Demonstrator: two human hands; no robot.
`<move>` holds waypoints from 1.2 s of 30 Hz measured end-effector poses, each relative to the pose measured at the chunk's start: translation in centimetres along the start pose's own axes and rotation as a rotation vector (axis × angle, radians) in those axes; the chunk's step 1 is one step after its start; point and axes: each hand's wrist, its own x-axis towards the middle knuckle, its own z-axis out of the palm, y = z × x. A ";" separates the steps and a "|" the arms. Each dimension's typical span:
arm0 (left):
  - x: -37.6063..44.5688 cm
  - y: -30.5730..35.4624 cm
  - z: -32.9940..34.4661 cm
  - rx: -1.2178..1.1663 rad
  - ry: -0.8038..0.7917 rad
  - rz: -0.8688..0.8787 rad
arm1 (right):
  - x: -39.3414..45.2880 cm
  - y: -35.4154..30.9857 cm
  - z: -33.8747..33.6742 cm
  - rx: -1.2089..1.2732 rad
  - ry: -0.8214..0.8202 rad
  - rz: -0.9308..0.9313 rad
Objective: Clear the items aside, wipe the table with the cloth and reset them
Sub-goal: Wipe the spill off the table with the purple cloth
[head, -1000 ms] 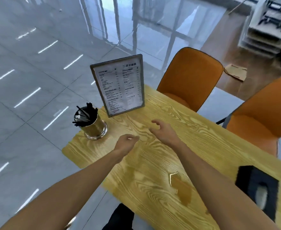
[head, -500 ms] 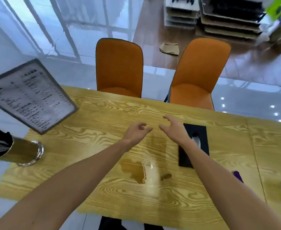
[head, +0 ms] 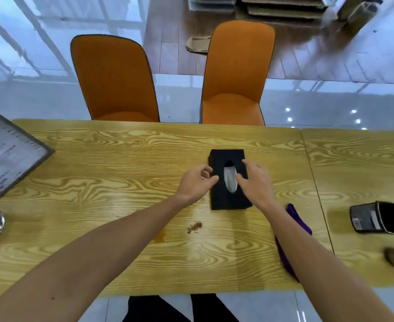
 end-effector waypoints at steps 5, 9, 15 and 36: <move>-0.4 2.9 7.3 0.034 -0.227 0.064 | -2.9 7.8 -3.0 -0.104 0.023 0.207; -2.0 3.9 12.9 0.049 -0.461 0.037 | -5.3 13.6 -3.9 -0.175 -0.093 0.488; -4.8 2.6 15.7 0.040 -0.556 -0.073 | -8.4 18.2 -1.6 0.088 -0.284 0.679; -11.9 -8.3 4.5 -0.648 -0.340 -0.309 | -11.5 2.3 2.9 0.826 -0.570 0.413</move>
